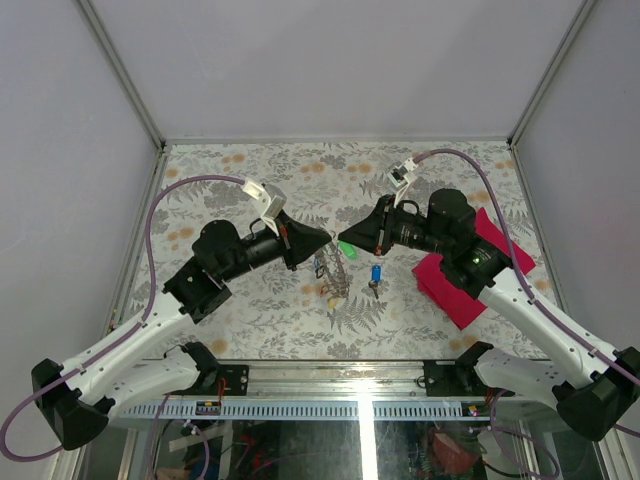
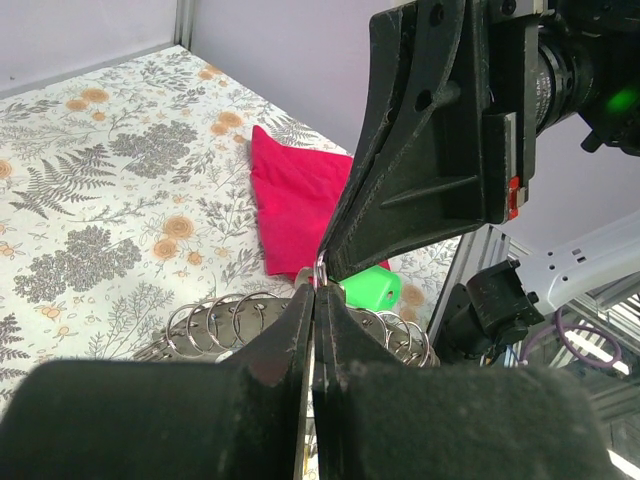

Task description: Put the keys on the keyring

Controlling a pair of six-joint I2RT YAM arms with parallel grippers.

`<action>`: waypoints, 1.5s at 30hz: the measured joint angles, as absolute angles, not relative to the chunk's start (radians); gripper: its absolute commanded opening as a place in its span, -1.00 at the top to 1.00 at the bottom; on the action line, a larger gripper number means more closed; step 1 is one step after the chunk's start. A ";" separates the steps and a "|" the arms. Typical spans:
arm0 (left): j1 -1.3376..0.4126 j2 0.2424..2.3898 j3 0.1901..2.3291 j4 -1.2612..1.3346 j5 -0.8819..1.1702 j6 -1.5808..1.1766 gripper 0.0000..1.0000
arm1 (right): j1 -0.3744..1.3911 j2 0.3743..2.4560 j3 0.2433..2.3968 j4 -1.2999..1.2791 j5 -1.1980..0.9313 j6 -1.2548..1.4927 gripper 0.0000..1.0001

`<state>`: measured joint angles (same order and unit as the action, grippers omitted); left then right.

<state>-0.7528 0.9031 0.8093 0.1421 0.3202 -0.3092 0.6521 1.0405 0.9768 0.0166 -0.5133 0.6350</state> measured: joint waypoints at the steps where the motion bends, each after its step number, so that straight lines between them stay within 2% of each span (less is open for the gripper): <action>1: -0.753 0.902 0.809 0.138 0.318 -0.308 1.00 | 0.653 1.040 0.977 0.011 -0.513 0.633 1.00; 21: -0.753 0.892 0.809 0.109 0.334 -0.281 1.00 | 0.652 1.106 1.015 -0.066 -0.581 0.628 0.96; 25: -0.753 0.892 0.809 0.104 0.337 -0.279 1.00 | 0.652 1.122 1.018 -0.071 -0.607 0.628 0.83; 30: -0.753 0.892 0.809 0.106 0.343 -0.279 1.00 | 0.652 1.129 1.019 -0.078 -0.622 0.615 0.43; 34: -0.753 0.885 0.809 0.107 0.351 -0.279 1.00 | 0.653 1.110 1.023 -0.104 -0.592 0.553 0.22; 40: -0.753 0.869 0.809 0.120 0.371 -0.279 1.00 | 0.652 0.938 0.974 -0.058 -0.501 0.458 0.19; 45: -0.753 0.864 0.809 0.140 0.414 -0.279 1.00 | 0.653 0.785 0.854 0.124 -0.480 0.389 0.19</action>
